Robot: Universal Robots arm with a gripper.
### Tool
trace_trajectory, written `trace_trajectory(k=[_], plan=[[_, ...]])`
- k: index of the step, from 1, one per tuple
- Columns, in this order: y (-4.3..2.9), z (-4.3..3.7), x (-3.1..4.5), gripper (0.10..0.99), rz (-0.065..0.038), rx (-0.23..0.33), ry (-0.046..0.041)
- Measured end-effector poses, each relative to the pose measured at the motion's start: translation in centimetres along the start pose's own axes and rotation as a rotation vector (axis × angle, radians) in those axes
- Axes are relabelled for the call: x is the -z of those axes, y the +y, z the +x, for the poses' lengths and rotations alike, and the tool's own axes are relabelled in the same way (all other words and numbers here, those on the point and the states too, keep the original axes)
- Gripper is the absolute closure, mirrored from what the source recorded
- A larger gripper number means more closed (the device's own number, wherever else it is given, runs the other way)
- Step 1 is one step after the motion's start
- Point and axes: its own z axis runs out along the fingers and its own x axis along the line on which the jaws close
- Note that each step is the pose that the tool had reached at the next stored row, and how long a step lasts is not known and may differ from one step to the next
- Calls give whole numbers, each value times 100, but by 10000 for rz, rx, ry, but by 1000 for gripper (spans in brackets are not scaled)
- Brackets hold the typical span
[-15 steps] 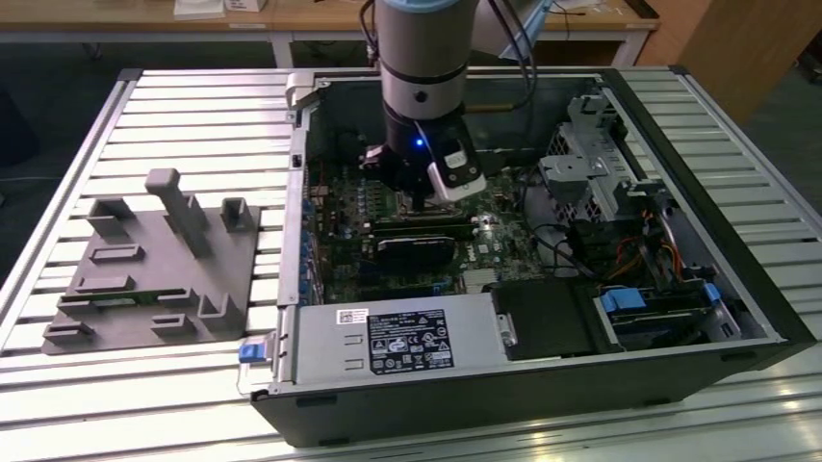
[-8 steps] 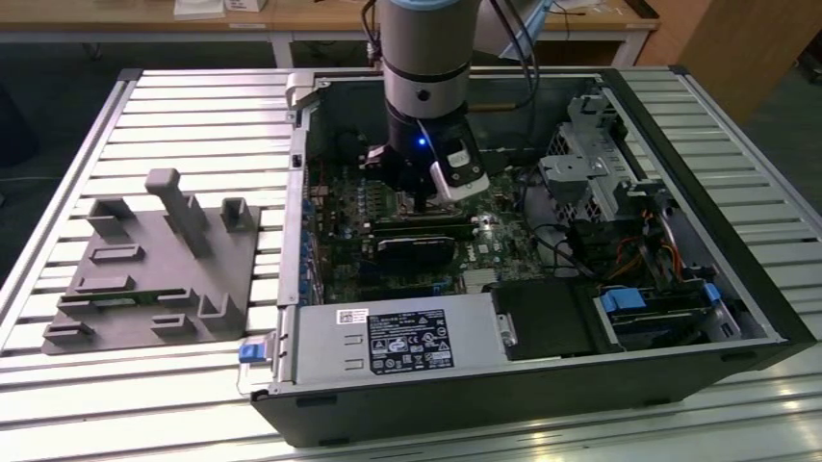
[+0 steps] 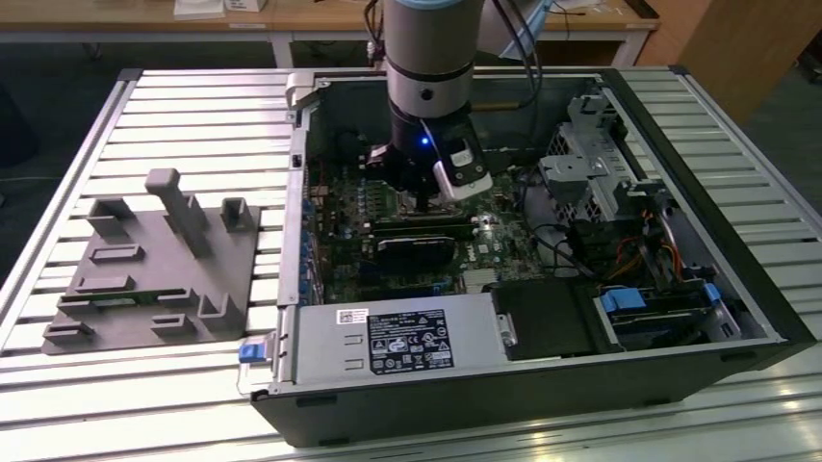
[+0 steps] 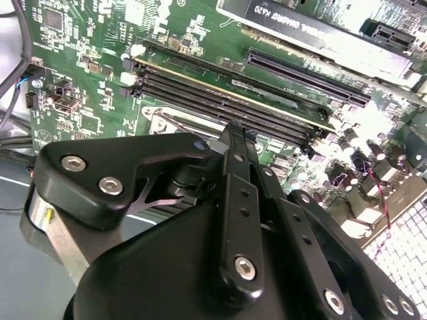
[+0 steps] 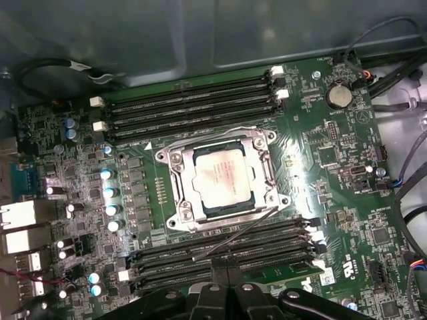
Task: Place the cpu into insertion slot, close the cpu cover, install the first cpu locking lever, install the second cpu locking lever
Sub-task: 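Install the second cpu locking lever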
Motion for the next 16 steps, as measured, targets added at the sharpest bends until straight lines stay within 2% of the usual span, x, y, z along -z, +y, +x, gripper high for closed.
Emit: trace_trajectory(k=[10,13,16], plan=[[16,-27,2,980,-10,-1,4],[24,-25,0,980,-70,-1,17],[24,-22,-7,980,-200,-5,44]])
